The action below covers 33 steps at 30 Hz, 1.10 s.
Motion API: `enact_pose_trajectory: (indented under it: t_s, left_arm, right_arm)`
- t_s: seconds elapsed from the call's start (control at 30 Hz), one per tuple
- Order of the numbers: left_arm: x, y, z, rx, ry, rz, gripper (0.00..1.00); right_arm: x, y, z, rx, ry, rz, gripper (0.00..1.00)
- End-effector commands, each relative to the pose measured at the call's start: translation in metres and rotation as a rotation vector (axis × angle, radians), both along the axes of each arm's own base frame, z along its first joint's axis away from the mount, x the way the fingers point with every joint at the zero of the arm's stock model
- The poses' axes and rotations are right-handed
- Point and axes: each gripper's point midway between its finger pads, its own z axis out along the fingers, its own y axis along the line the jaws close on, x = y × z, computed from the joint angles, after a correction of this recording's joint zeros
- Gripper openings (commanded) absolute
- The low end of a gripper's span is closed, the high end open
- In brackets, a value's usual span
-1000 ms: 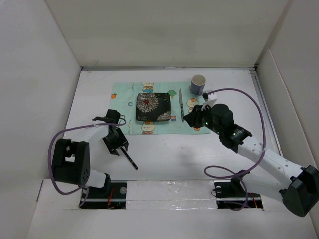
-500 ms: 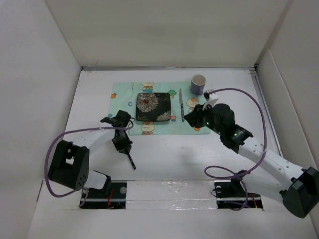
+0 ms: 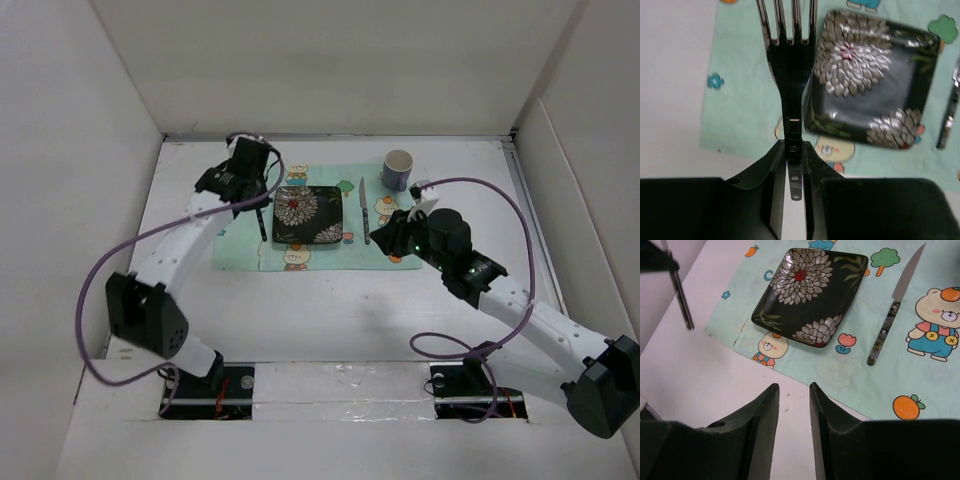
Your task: Set the dinner table for one person
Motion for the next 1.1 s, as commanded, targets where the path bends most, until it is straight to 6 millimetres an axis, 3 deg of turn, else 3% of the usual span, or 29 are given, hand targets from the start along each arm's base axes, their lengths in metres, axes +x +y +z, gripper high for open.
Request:
enact_pose_trajectory:
  t_s: [0.0, 0.17, 0.23, 0.33, 0.57, 0.77, 1.07]
  left_arm:
    - [0.034, 0.016, -0.035, 0.262, 0.118, -0.050, 0.00]
    - [0.070, 0.005, -0.048, 0.286, 0.139, -0.143, 0.00]
    - [0.080, 0.016, -0.063, 0.315, 0.180, -0.136, 0.00]
    - [0.085, 0.021, -0.082, 0.343, 0.231, -0.146, 0.00]
    - [0.103, 0.018, -0.087, 0.341, 0.202, -0.161, 0.00]
    - [0.110, 0.032, -0.118, 0.309, 0.262, -0.151, 0.00]
    - [0.121, 0.040, -0.133, 0.276, 0.280, -0.141, 0.00]
  right_arm:
    - [0.009, -0.005, -0.001, -0.005, -0.028, -0.038, 0.36]
    - [0.014, -0.008, -0.004, -0.018, -0.020, -0.057, 0.36]
    - [0.014, -0.009, -0.005, -0.017, -0.021, -0.063, 0.36]
    - [0.016, -0.009, -0.008, -0.021, -0.018, -0.064, 0.36]
    - [0.020, -0.001, -0.022, -0.049, 0.018, -0.054, 0.36]
    - [0.020, 0.002, -0.028, -0.060, 0.027, -0.043, 0.36]
    - [0.020, 0.007, -0.030, -0.067, 0.033, -0.032, 0.37]
